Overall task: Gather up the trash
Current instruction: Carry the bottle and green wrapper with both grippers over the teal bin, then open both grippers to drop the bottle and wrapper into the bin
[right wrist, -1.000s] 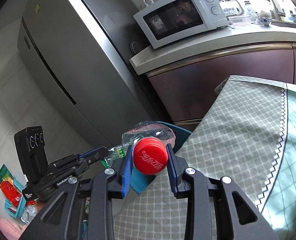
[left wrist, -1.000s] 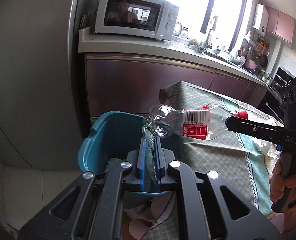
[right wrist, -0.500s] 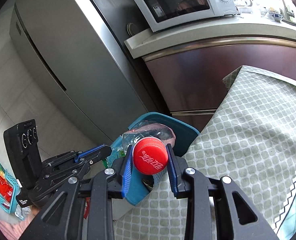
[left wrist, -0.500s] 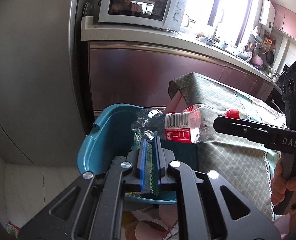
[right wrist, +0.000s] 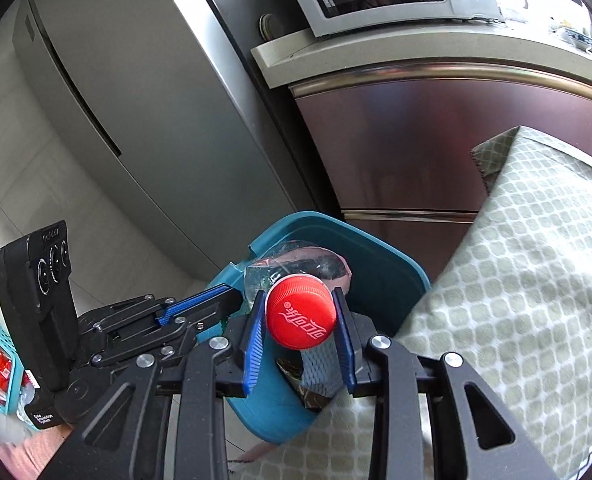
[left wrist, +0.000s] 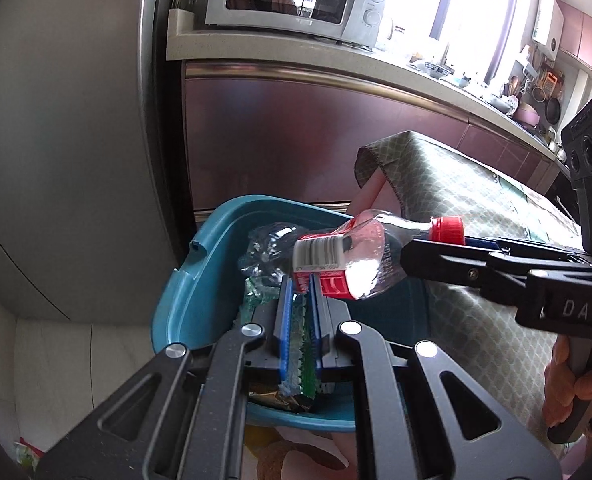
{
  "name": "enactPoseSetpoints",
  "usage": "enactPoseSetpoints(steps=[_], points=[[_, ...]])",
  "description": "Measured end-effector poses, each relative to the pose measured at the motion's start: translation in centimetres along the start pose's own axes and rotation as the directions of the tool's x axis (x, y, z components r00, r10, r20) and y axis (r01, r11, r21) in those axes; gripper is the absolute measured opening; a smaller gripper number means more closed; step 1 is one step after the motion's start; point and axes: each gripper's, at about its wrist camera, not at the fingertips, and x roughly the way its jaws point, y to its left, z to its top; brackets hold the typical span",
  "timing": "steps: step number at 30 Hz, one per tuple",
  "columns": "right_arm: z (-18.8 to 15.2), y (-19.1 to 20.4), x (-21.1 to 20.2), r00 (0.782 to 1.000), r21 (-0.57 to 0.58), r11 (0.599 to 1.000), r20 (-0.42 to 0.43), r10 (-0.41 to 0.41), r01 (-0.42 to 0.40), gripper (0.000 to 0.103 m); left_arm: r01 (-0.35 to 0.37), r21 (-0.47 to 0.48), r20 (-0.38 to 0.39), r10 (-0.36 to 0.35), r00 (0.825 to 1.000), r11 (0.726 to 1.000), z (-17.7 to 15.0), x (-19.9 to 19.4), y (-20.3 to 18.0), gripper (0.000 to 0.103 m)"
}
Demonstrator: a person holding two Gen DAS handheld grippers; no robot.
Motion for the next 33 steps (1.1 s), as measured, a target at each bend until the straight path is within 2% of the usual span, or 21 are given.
enactPoseSetpoints(steps=[7, 15, 26, 30, 33], points=[[0.4, -0.2, 1.8, 0.999, 0.011, 1.000, -0.042, -0.014, 0.015, 0.032, -0.008, -0.024, -0.043, 0.007, 0.999, 1.000, 0.2, 2.6, 0.2, 0.009], [0.0, -1.1, 0.6, 1.000, 0.033, 0.999, -0.015, -0.022, 0.022, 0.033, 0.002, -0.024, -0.044, -0.003, 0.999, 1.000, -0.4, 3.2, -0.4, 0.009], [-1.2, -1.2, -1.6, 1.000, 0.036, 0.999, 0.005, 0.000, 0.000, 0.033, 0.032, -0.036, 0.005, -0.032, 0.999, 0.999, -1.1, 0.0, -0.4, 0.014], [-1.8, -1.0, -3.3, 0.999, 0.031, 0.999, 0.031, 0.014, -0.015, 0.034, 0.060, -0.026, 0.032, -0.059, 0.998, 0.998, -1.2, -1.6, -1.1, 0.021], [-2.5, -0.7, -4.9, 0.998, 0.019, 1.000, 0.056, 0.014, -0.015, 0.040, 0.080, -0.001, 0.057, -0.080, 0.995, 0.997, -1.3, -3.1, -1.9, 0.025]])
